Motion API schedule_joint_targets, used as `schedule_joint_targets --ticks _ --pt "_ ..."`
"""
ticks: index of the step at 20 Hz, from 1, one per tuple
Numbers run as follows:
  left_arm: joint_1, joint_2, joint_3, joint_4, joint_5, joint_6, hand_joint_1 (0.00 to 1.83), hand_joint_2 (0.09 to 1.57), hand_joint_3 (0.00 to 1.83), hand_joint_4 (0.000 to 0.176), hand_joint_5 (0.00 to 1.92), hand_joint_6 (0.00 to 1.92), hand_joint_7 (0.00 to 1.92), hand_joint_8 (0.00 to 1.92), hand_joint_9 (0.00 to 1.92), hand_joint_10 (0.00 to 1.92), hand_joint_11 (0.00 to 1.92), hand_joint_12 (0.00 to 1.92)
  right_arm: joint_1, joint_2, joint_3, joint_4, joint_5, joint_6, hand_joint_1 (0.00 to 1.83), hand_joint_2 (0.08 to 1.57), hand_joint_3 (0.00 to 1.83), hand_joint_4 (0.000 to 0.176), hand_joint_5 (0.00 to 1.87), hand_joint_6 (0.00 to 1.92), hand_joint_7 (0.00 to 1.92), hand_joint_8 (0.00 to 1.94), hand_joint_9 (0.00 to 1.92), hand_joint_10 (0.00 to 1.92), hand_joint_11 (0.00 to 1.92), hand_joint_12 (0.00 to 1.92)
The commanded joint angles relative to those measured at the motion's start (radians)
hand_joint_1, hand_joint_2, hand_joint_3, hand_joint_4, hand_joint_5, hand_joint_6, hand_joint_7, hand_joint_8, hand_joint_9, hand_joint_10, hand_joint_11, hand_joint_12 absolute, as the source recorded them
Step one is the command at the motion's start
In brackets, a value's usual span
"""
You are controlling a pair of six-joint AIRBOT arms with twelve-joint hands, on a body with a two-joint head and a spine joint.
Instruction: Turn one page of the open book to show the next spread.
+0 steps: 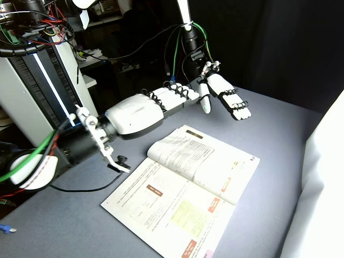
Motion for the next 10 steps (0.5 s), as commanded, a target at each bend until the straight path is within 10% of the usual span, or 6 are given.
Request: schedule_joint_targets --ticks 1,5,10 --pt "-0.004 0.002 -0.001 -0.024 -0.126 -0.005 0.14 1.42 0.0 0.0 0.0 0.0 0.0 0.0 0.0 0.0 0.0 0.0 -0.003 0.015 -0.006 0.056 0.068 -0.008 0.0 1.28 0.01 0.0 0.0 0.0 0.0 0.0 0.0 0.0 0.0 0.0" --pt "-0.014 -0.013 0.005 -0.007 -0.141 -0.006 0.14 1.41 0.0 0.028 0.0 0.0 0.0 0.0 0.0 0.0 0.0 0.0 -0.062 0.101 -0.021 0.187 0.033 -0.111 0.0 1.33 0.02 0.0 0.0 0.0 0.0 0.0 0.0 0.0 0.0 0.0" --pt "-0.09 -0.055 0.033 0.052 -0.112 -0.017 0.07 1.4 0.0 0.006 0.0 0.0 0.0 0.0 0.0 0.0 0.0 0.0 -0.157 0.226 -0.075 0.355 -0.023 -0.244 0.0 1.31 0.01 0.0 0.0 0.0 0.0 0.0 0.0 0.0 0.0 0.0"
